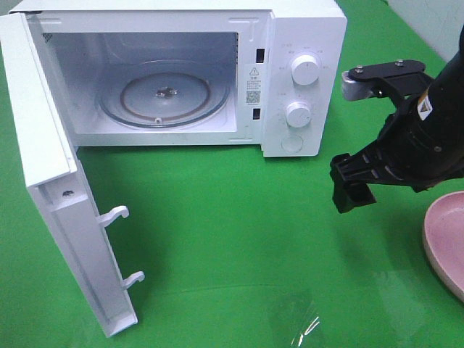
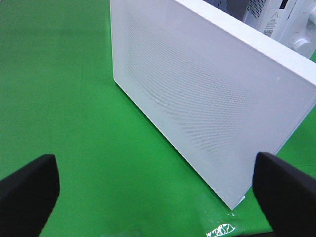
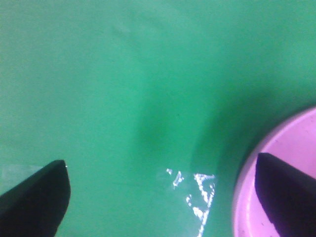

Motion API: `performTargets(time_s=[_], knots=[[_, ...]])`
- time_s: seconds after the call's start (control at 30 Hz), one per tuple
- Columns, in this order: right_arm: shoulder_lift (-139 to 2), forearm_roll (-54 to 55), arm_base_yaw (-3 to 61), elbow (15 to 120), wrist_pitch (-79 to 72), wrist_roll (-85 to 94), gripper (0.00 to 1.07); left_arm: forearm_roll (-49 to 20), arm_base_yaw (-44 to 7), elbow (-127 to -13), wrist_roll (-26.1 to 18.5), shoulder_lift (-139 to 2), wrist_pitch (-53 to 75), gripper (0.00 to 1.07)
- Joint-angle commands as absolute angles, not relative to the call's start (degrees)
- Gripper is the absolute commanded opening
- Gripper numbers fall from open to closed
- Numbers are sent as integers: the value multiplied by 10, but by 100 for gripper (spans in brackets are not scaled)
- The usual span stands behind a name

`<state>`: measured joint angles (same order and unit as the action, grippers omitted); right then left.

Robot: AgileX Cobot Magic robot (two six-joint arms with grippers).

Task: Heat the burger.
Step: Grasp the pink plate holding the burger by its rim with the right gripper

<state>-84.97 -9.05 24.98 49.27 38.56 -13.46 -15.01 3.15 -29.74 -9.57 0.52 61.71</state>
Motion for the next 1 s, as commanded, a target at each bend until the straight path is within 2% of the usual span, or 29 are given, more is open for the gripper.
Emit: performTargets(time_s=[0.03,0.27,0.43,1.0], knots=[[-845,-93,227,495,417,-117,98,-152,29,-296,-96,12,614,99],[-845,-93,146,493,483,-93,96,-152,29,-296,-96,12,614,99],[-845,-93,120,493,487,-77,94,-152,29,-296,-96,12,614,99],[-882,-87,95,423,375,-92,90,-152,29,-296,-96,12,614,99]])
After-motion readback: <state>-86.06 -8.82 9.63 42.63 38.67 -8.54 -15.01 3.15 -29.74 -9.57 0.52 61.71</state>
